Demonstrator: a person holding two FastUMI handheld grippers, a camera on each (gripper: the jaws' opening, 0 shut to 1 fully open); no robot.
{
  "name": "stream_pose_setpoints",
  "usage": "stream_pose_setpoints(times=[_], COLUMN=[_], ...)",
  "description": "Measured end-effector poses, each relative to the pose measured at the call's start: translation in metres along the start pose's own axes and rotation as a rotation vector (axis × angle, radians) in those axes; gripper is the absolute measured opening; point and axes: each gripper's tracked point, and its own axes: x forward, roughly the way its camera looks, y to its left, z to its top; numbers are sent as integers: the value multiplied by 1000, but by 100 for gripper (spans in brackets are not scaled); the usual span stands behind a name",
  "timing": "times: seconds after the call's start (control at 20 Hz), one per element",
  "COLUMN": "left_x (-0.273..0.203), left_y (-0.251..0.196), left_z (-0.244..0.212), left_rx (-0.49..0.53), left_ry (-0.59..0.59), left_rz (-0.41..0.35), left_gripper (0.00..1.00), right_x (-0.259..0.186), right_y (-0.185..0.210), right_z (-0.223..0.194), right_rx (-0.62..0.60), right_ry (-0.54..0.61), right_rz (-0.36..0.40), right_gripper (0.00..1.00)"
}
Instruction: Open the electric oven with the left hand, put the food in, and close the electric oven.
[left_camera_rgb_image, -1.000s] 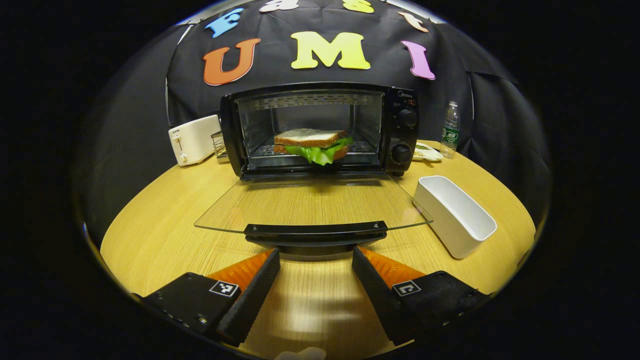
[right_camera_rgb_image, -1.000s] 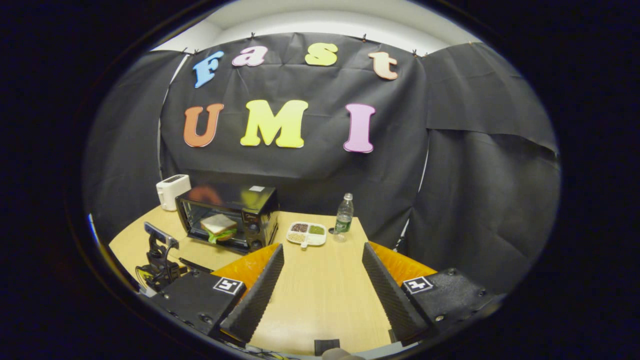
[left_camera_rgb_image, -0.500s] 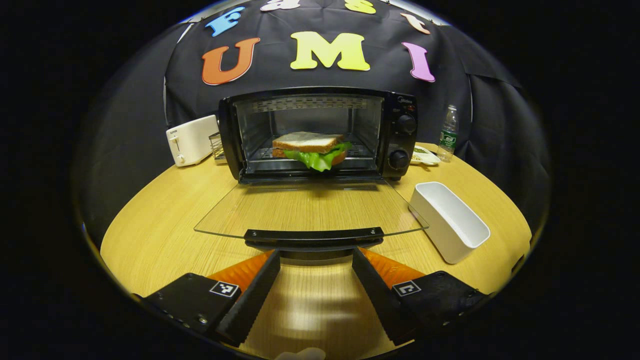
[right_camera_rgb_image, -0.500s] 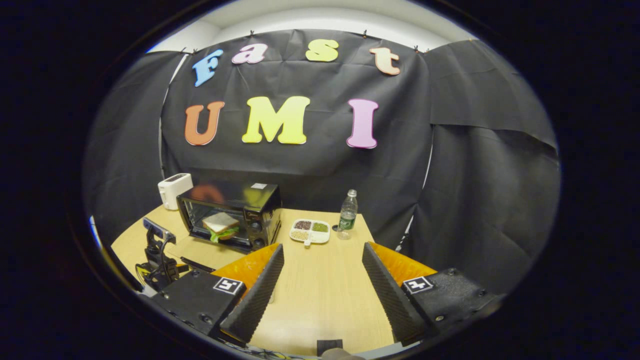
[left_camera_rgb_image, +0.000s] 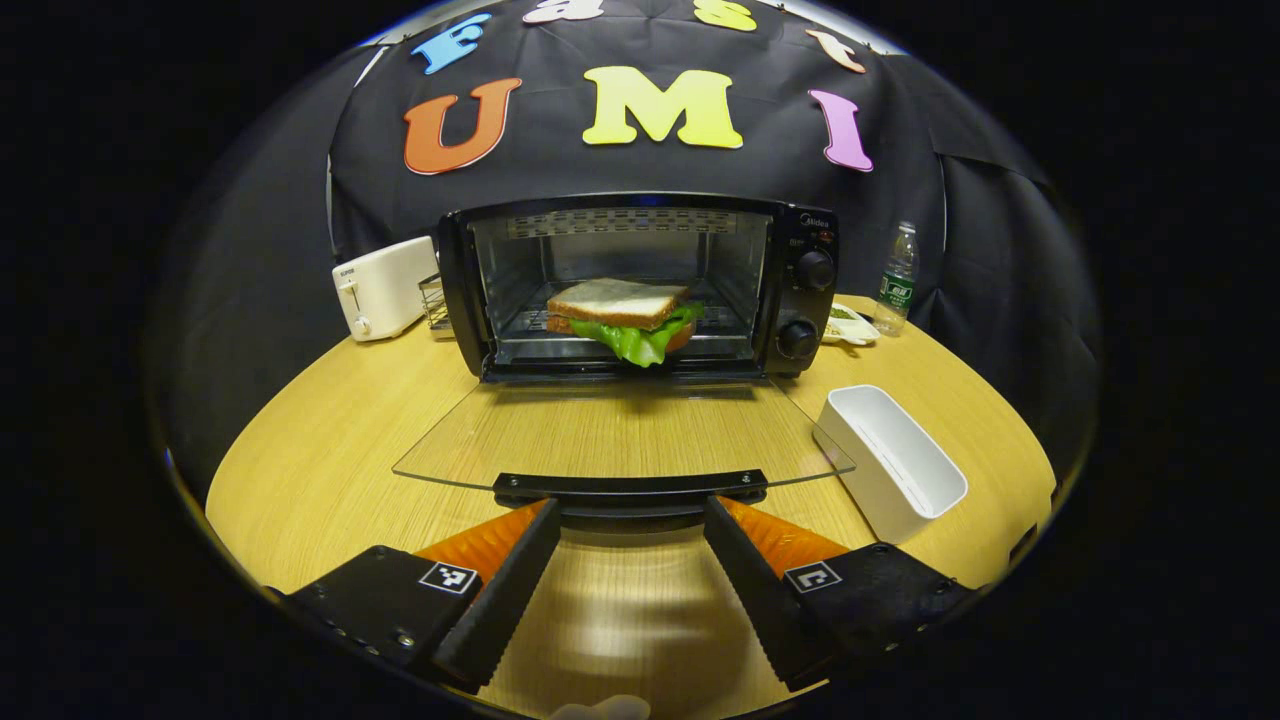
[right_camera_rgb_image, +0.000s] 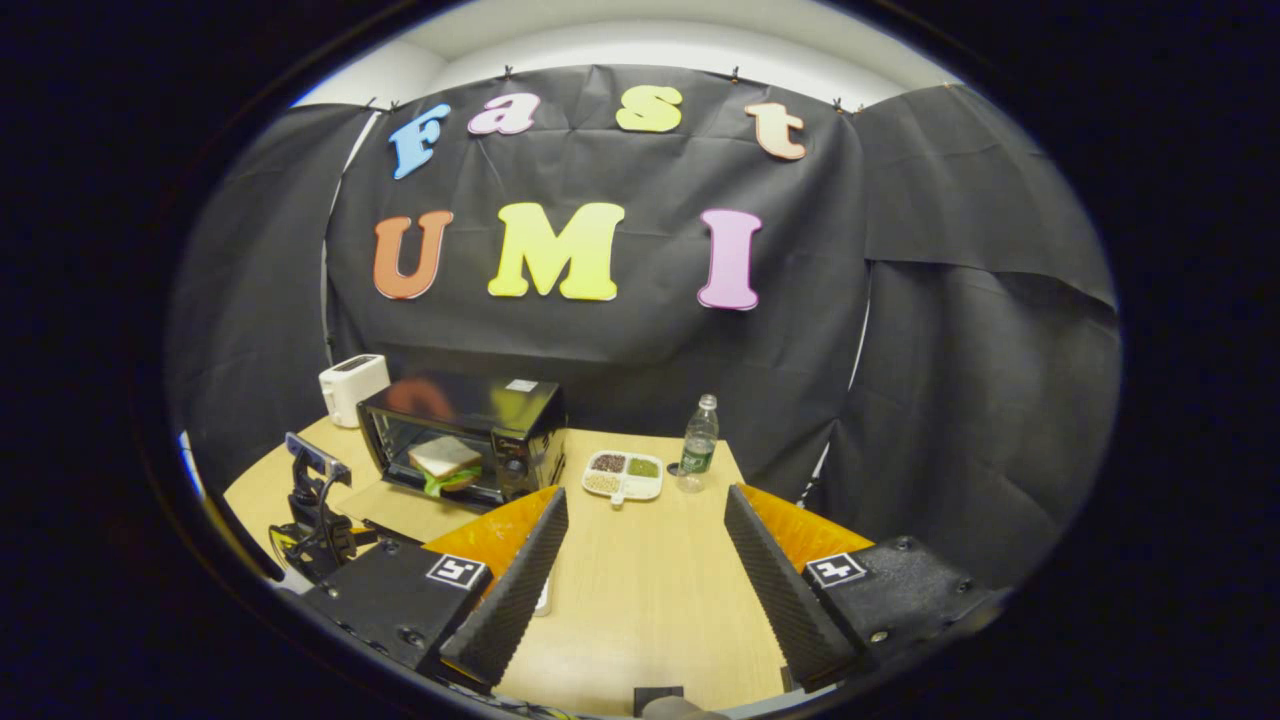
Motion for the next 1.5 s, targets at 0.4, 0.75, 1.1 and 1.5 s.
stream_pose_setpoints(times=[0.4, 0.75, 1.1, 1.5], left_x=[-7, -8, 15, 14], left_y=[2, 4, 13, 20], left_z=[41, 95, 139, 161], left_rx=[11, 29, 14, 37], left_ry=[-45, -129, -167, -201], left_rz=[0, -3, 4, 1], left_gripper=[95, 96, 97, 97], right_x=[1, 6, 9, 9], right_y=[1, -1, -6, -3], right_z=[21, 31, 42, 47], right_rx=[23, 44, 49, 56], right_ry=[-31, -46, -62, -72], right_rz=[1, -12, -41, -45], right_gripper=[98, 97, 97, 98])
